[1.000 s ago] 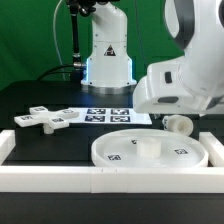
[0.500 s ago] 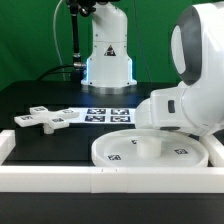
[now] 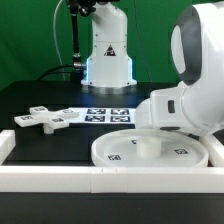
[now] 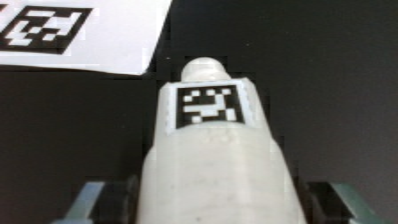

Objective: Assemble round table

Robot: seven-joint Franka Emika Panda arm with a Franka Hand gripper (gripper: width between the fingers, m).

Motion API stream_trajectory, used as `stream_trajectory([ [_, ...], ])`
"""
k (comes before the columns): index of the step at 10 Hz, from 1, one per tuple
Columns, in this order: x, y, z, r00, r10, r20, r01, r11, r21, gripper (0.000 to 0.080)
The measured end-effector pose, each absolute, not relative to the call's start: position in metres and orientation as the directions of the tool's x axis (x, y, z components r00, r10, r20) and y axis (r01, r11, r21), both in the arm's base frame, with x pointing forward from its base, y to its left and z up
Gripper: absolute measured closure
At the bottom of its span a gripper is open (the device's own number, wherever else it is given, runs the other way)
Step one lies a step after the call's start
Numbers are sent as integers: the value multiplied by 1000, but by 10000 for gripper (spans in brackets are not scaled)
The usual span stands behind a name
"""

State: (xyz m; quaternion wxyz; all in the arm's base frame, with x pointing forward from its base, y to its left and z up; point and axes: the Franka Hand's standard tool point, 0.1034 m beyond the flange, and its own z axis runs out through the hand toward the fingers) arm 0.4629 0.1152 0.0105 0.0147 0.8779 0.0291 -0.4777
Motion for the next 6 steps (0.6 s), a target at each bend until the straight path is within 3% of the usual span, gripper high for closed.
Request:
stream_trajectory([
  [1, 466, 113, 18, 546, 55, -836, 73, -997, -18, 393],
  [4, 480, 97, 63, 554, 121, -824, 101, -992, -78, 392],
  [5, 485, 93, 68, 567, 155, -809, 118, -987, -107, 392],
  [6, 486, 94, 66, 575, 153, -804, 117, -988, -105, 392],
])
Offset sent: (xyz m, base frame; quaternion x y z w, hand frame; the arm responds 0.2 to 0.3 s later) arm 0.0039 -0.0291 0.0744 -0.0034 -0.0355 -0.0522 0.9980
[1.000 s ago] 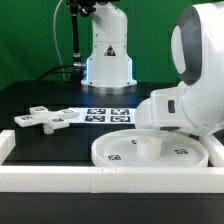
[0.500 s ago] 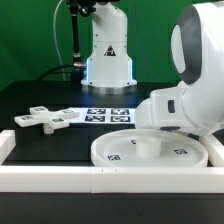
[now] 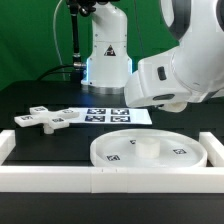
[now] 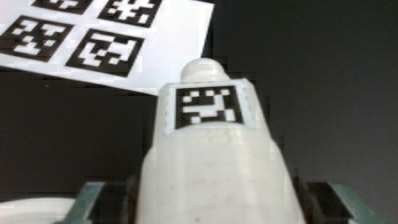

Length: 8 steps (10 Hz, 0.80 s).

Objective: Assemble round table

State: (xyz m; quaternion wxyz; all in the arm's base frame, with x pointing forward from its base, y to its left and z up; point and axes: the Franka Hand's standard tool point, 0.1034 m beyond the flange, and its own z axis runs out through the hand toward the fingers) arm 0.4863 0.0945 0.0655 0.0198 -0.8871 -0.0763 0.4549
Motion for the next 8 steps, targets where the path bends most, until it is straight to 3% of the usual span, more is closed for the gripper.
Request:
stream_trajectory([
  [4, 504, 91, 63, 671, 161, -723, 122, -987, -107, 392],
  [6, 508, 86, 85, 734, 172, -657, 132, -985, -111, 392],
  [8, 520, 86, 85, 828, 170, -535, 138, -985, -100, 392],
])
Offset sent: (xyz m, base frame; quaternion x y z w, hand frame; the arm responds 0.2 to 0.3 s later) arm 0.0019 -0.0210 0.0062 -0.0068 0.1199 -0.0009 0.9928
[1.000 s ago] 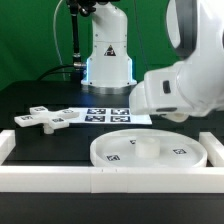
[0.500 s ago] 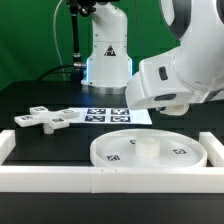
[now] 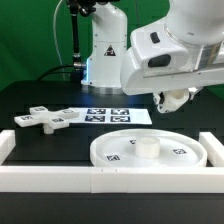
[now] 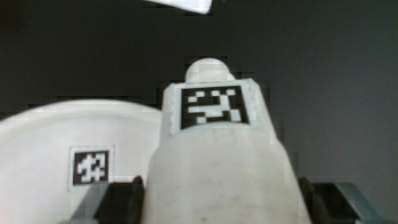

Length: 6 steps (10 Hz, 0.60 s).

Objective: Assemble round table

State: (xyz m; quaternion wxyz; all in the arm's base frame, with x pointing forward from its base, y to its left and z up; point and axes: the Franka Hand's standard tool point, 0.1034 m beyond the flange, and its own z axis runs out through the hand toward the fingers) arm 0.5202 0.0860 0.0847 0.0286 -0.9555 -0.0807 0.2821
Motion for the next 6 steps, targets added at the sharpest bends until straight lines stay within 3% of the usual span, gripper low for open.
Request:
stream_trajectory([
  [3, 532, 84, 85, 931, 171, -323, 153, -985, -82, 392],
  [6, 542, 74, 106, 963, 189, -193, 178, -981, -71, 392],
])
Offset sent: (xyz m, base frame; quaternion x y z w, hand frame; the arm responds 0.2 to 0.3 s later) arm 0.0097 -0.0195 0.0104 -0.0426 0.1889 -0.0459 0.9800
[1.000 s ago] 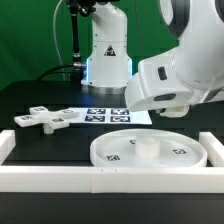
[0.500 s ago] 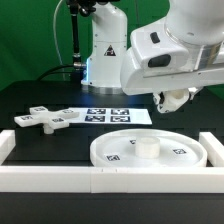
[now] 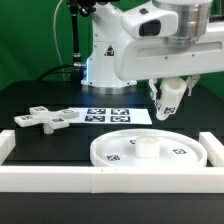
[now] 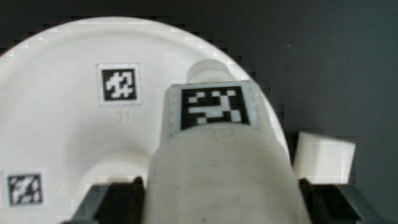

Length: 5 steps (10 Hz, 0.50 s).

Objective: Assemble round table

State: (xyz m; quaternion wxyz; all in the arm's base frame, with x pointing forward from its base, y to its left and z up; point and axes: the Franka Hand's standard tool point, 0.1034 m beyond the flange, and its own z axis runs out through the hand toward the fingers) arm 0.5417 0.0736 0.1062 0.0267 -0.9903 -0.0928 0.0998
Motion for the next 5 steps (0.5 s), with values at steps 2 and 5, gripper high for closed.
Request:
stream_trajectory([
  [2, 558, 72, 108, 983, 183, -12, 182, -982, -51, 392],
  [5, 561, 63, 106, 967, 178, 181, 186, -982, -27, 392],
])
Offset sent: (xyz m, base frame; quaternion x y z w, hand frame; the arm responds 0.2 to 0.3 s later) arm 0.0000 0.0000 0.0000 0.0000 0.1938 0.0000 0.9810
